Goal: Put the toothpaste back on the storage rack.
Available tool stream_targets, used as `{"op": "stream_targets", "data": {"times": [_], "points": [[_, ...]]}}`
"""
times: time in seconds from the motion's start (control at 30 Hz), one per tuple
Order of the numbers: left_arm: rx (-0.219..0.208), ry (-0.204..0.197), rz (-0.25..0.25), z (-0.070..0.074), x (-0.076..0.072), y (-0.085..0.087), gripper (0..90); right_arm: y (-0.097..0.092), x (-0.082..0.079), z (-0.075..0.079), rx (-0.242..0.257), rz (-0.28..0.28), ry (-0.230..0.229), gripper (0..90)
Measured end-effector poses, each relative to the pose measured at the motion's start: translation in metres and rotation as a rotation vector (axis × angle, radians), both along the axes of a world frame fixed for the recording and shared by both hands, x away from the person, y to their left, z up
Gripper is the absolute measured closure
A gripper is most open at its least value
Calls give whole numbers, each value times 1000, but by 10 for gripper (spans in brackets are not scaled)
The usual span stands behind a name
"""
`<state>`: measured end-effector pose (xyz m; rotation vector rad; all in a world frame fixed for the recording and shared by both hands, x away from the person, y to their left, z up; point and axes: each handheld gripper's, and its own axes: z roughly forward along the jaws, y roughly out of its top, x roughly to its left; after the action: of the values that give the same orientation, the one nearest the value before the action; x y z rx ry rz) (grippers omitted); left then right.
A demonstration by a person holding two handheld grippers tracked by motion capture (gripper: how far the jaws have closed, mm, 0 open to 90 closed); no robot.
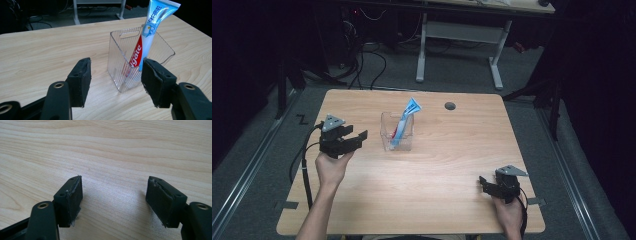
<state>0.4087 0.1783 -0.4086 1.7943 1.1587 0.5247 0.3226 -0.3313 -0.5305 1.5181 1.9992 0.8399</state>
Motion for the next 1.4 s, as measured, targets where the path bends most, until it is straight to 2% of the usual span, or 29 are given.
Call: {"op": "stream_targets", "data": {"times": [0.67, 1.4], "points": [[-11, 37, 2, -15, -13, 8, 410, 0, 0, 0, 0, 0, 0, 297], [-20, 58, 6, -32, -24, 9, 405, 0, 0, 0, 0, 0, 0, 297]]}}
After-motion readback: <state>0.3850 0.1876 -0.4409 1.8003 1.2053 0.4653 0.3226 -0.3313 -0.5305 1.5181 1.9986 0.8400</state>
